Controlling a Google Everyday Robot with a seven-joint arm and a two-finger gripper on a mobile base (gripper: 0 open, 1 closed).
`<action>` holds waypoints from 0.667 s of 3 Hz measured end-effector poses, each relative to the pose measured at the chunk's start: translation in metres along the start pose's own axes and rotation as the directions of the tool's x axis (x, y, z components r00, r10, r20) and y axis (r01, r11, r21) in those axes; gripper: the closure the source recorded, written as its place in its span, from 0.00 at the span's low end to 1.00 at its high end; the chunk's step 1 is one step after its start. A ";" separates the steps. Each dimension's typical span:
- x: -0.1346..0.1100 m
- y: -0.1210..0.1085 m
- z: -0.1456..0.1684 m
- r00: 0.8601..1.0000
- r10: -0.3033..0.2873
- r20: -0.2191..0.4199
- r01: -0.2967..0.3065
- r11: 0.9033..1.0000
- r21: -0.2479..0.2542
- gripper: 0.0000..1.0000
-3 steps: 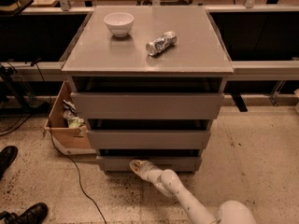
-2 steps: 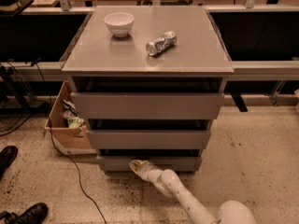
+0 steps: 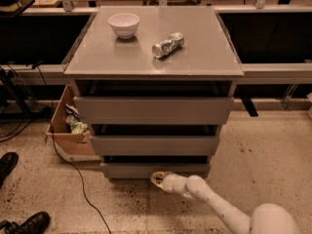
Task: Close bottom drawer
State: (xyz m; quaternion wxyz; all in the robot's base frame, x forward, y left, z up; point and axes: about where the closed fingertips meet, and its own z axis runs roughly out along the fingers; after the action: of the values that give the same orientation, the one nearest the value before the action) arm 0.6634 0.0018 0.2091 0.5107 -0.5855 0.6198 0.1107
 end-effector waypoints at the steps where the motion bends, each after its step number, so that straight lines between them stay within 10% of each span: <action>1: 0.027 0.014 -0.096 0.990 0.102 -0.093 -0.109 0.991 -0.075 1.00; 2: 0.015 0.031 -0.210 0.970 0.205 -0.127 -0.218 0.971 -0.096 1.00</action>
Offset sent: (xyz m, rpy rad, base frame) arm -0.1986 -0.2293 0.1123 0.0259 0.3636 -0.1196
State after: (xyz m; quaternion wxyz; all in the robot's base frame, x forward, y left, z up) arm 0.5349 -0.1527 0.2785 0.4260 -0.5486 0.7004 0.1642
